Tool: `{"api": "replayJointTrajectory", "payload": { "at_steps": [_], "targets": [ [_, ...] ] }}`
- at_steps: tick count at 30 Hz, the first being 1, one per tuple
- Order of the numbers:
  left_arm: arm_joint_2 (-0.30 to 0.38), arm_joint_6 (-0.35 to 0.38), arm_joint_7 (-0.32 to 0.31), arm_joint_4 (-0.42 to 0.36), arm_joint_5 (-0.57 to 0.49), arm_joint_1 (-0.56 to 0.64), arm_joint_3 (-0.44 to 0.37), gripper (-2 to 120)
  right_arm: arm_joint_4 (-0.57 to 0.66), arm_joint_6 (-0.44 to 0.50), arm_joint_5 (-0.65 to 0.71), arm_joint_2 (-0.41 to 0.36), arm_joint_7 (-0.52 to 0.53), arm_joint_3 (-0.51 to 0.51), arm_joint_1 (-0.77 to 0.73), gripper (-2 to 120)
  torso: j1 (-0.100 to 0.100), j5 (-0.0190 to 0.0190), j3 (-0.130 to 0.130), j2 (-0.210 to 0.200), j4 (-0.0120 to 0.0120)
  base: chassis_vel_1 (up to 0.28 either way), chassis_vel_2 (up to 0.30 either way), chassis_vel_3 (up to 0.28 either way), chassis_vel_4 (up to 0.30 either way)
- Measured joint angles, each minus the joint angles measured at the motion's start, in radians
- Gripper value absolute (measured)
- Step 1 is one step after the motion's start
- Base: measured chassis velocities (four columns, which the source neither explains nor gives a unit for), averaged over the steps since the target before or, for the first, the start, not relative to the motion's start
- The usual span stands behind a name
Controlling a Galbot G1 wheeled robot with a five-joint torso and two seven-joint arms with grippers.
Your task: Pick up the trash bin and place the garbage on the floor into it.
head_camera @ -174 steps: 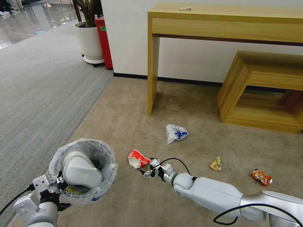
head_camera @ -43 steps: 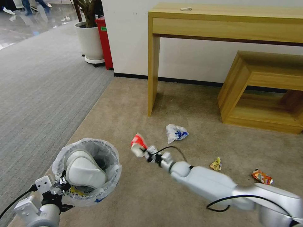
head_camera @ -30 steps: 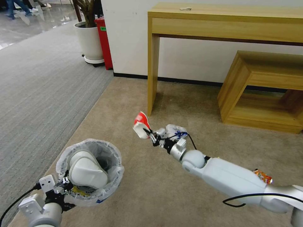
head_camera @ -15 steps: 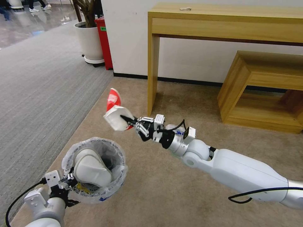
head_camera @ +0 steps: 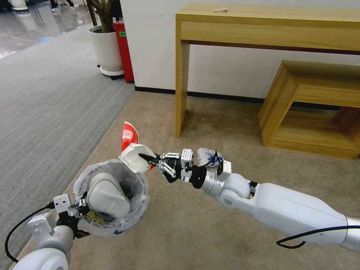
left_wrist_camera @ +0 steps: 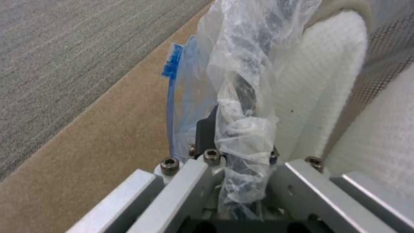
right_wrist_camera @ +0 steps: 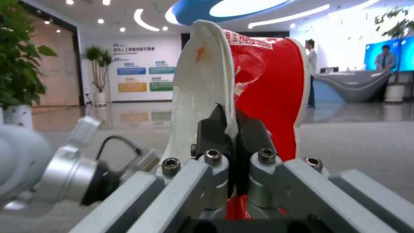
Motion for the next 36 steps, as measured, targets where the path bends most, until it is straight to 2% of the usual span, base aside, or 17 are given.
{"api": "replayJointTrajectory", "payload": {
  "at_steps": [8,15,24,30,33,34,36],
  "targets": [
    [0.017,0.003,-0.003,0.0,-0.014,-0.01,0.003,0,0.001,-0.002,-0.003,0.0,0.0,-0.091,0.014,0,0.0,-0.0001,0.0,0.0,0.0001,0.0,0.0,0.0,0.0],
    [0.007,0.006,-0.005,-0.035,-0.016,0.002,0.003,0,-0.064,-0.007,-0.017,0.065,0.059,-0.229,0.053,0,0.0,0.0,0.0,0.0,0.0001,0.0,0.0,0.0,0.0],
    [-0.01,0.006,-0.003,-0.067,-0.005,0.032,0.001,0,-0.16,-0.014,-0.051,0.149,0.118,-0.288,0.079,0,0.0,-0.0002,0.0,0.0,0.0002,0.0,0.0,0.0,0.0],
    [-0.021,0.005,-0.001,-0.09,0.002,0.057,-0.004,0,-0.187,-0.02,-0.08,0.177,0.165,-0.305,0.08,0,0.0,-0.0001,0.0,0.0,0.0002,0.0,0.0,0.0,0.0],
    [-0.025,0.002,0.002,-0.096,0.006,0.071,-0.01,0,-0.183,-0.021,-0.086,0.182,0.175,-0.307,0.081,11,0.0,0.0,0.0,0.0,0.0001,0.0,0.0,0.0,0.0],
    [-0.025,0.002,0.002,-0.096,0.006,0.071,-0.01,0,-0.183,-0.021,-0.086,0.182,0.175,-0.307,0.081,11,0.0,0.0,0.0,0.0,0.0001,0.0,0.0,0.0,0.0],
    [-0.028,0.0,0.003,-0.096,0.01,0.074,-0.011,0,-0.175,-0.021,-0.086,0.182,0.177,-0.305,0.084,22,0.0,-0.0001,0.0,0.0,0.0001,0.0,0.0,0.0,0.0]
  ]
}}
